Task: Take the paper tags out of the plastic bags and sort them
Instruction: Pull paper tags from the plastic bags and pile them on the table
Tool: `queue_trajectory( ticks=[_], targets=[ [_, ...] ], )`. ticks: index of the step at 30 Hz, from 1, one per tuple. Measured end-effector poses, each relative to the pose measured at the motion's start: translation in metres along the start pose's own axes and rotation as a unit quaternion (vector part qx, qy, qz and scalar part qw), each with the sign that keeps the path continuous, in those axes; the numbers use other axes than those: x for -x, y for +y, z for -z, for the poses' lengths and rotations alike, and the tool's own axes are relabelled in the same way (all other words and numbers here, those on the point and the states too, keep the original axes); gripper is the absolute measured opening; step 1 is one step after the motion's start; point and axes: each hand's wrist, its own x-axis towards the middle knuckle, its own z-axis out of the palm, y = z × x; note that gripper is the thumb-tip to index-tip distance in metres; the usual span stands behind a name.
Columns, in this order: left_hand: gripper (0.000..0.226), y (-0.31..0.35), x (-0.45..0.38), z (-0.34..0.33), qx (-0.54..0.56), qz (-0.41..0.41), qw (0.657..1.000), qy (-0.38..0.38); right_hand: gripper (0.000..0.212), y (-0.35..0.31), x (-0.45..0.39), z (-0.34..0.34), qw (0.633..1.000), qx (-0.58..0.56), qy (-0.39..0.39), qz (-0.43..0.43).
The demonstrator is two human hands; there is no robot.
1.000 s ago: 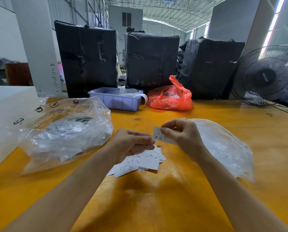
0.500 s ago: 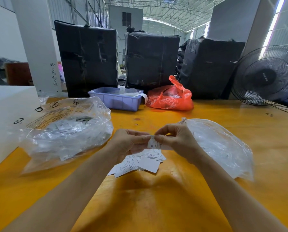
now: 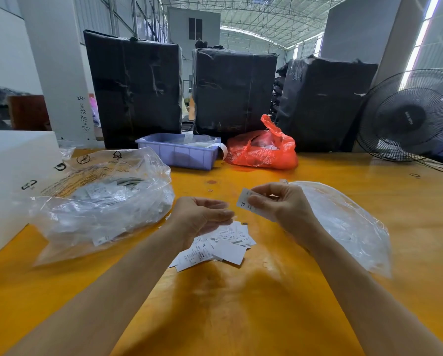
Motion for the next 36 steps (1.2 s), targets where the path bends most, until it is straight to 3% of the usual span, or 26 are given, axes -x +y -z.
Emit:
queue_trajectory(
  ticks=[10,26,36],
  targets=[
    [0.024,-0.0004,-0.0001,-0.0019,-0.006,-0.008,1.000,-0.005,0.003,0.0022,0.0011,-0.0033,0.995,0.083,-0.033,0.038],
    [0.030,-0.0016,0.0004,-0.0008,-0.023,0.002,1.000,-0.008,0.008,0.0031,0.0015,-0.0063,0.982,0.150,0.006,0.115],
    [0.024,-0.0018,-0.0004,-0.0016,-0.033,0.003,0.999,0.002,0.004,0.0031,0.0013,-0.0079,0.984,0.149,-0.002,0.097]
  ],
)
